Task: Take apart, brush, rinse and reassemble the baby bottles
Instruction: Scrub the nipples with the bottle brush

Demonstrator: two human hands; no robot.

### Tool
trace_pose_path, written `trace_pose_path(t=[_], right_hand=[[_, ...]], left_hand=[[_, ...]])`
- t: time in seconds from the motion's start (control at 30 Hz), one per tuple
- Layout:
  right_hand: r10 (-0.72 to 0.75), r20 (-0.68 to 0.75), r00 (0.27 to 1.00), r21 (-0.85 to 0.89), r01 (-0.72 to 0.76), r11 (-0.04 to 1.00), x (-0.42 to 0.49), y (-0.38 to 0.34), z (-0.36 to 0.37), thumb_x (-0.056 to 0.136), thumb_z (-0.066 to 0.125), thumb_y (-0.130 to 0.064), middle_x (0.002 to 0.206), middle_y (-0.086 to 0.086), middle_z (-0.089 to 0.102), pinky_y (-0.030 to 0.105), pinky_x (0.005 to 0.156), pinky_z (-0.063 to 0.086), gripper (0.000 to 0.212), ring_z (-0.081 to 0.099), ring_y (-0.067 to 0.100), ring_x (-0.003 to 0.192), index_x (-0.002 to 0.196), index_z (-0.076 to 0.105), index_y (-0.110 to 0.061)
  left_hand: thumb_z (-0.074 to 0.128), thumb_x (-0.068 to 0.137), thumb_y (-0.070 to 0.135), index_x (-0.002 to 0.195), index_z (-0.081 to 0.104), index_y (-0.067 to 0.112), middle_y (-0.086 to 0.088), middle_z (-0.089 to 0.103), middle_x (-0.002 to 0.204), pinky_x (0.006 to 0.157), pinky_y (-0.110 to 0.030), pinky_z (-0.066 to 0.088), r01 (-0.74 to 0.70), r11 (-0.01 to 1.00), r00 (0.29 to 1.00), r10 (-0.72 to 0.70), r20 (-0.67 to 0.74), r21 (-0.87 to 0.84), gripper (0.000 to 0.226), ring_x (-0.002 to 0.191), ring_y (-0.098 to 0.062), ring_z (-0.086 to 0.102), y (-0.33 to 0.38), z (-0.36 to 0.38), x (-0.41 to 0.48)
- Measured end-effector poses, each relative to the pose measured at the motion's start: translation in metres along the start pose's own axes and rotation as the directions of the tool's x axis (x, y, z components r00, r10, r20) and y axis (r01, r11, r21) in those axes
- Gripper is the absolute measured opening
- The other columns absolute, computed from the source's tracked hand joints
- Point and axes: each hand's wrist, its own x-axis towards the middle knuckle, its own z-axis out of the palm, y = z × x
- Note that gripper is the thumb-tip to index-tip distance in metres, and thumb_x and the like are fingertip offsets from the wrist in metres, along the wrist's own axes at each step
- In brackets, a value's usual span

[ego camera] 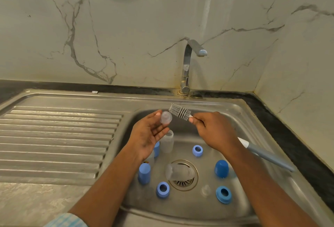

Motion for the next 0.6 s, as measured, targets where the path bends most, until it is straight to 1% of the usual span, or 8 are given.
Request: trace_pose_path(t=[0.07,0.1,0.23,0.33,0.4,0.47,0.5,0.6], right_hand=[[0.001,0.008,1.0,-0.007,-0.001,1.0,0.0,0.001,0.0,0.102,0.044,-0.042,0.067,0.0,0.061,0.033,0.058,0.041,0.036,0.055,0.018,0.064,0.087,0.067,-0.018],[0.003,0.01,1.0,-0.013,-0.003,1.0,0.0,0.001,0.0,0.102,0.044,-0.042,0.067,0.0,0.06,0.033,0.058,0.04,0.036,0.055,0.018,0.064,0.087,0.066,-0.018],[0.023,-0.012,1.0,-0.019,-0.023,1.0,0.001,0.0,0.0,0.102,0.043,-0.043,0.069,-0.001,0.061,0.035,0.061,0.046,0.036,0.057,0.018,0.065,0.09,0.067,-0.019],[0.019,-0.049,0.999,-0.001,-0.019,1.0,0.0,-0.003,-0.001,0.102,0.044,-0.042,0.07,-0.001,0.062,0.035,0.062,0.047,0.035,0.057,0.019,0.065,0.091,0.068,-0.02],[-0.021,-0.064,0.998,0.003,0.021,1.0,-0.002,-0.007,-0.001,0.102,0.044,-0.042,0.066,-0.003,0.059,0.033,0.057,0.042,0.035,0.054,0.017,0.063,0.088,0.067,-0.019],[-0.066,-0.053,0.996,0.002,0.066,0.998,-0.004,-0.013,0.001,0.101,0.044,-0.042,0.061,-0.005,0.051,0.029,0.052,0.032,0.035,0.048,0.015,0.059,0.083,0.063,-0.02],[-0.091,-0.04,0.995,0.0,0.091,0.996,-0.005,-0.016,0.003,0.101,0.044,-0.043,0.06,-0.006,0.049,0.029,0.051,0.03,0.034,0.047,0.014,0.059,0.084,0.063,-0.021],[-0.143,0.006,0.99,-0.002,0.143,0.99,-0.005,-0.023,0.011,0.101,0.044,-0.042,0.061,-0.007,0.049,0.028,0.052,0.028,0.03,0.046,0.012,0.058,0.089,0.064,-0.024]], left_hand=[[0.066,0.092,0.014,0.107,0.071,0.017,-0.001,0.077,0.09,0.062,-0.023,0.055,-0.01,0.998,0.998,0.013,-0.063,0.055,0.017,0.077,-0.01,0.071,-0.002,-0.002,0.002],[0.068,0.09,0.011,0.107,0.071,0.018,0.0,0.076,0.09,0.061,-0.022,0.053,-0.016,0.998,0.996,0.021,-0.082,0.064,0.018,0.076,-0.009,0.069,-0.002,-0.002,0.003],[0.07,0.087,0.004,0.117,0.066,0.016,-0.006,0.075,0.097,0.055,-0.02,0.053,-0.032,0.999,0.994,0.033,-0.107,0.003,0.032,0.072,-0.01,0.07,-0.002,-0.005,0.005],[0.067,0.089,0.0,0.12,0.063,0.013,-0.009,0.075,0.092,0.055,-0.022,0.055,-0.028,0.999,0.993,0.024,-0.114,-0.035,0.033,0.067,-0.012,0.071,-0.002,-0.007,0.006],[0.066,0.09,-0.001,0.117,0.064,0.014,-0.01,0.075,0.089,0.055,-0.023,0.056,-0.019,0.999,0.993,0.014,-0.118,-0.04,0.031,0.066,-0.013,0.07,-0.002,-0.007,0.006],[0.066,0.089,-0.002,0.115,0.065,0.013,-0.01,0.075,0.088,0.056,-0.023,0.057,-0.021,0.999,0.993,0.018,-0.118,-0.024,0.03,0.067,-0.014,0.069,-0.003,-0.007,0.006],[0.066,0.089,-0.002,0.114,0.066,0.012,-0.008,0.075,0.087,0.057,-0.023,0.057,-0.028,1.0,0.993,0.028,-0.114,-0.004,0.029,0.068,-0.014,0.069,-0.003,-0.007,0.006],[0.064,0.09,-0.003,0.114,0.067,0.009,-0.004,0.076,0.088,0.06,-0.023,0.057,-0.07,0.995,0.992,0.077,-0.1,0.072,0.027,0.074,-0.011,0.072,-0.004,-0.005,0.005]])
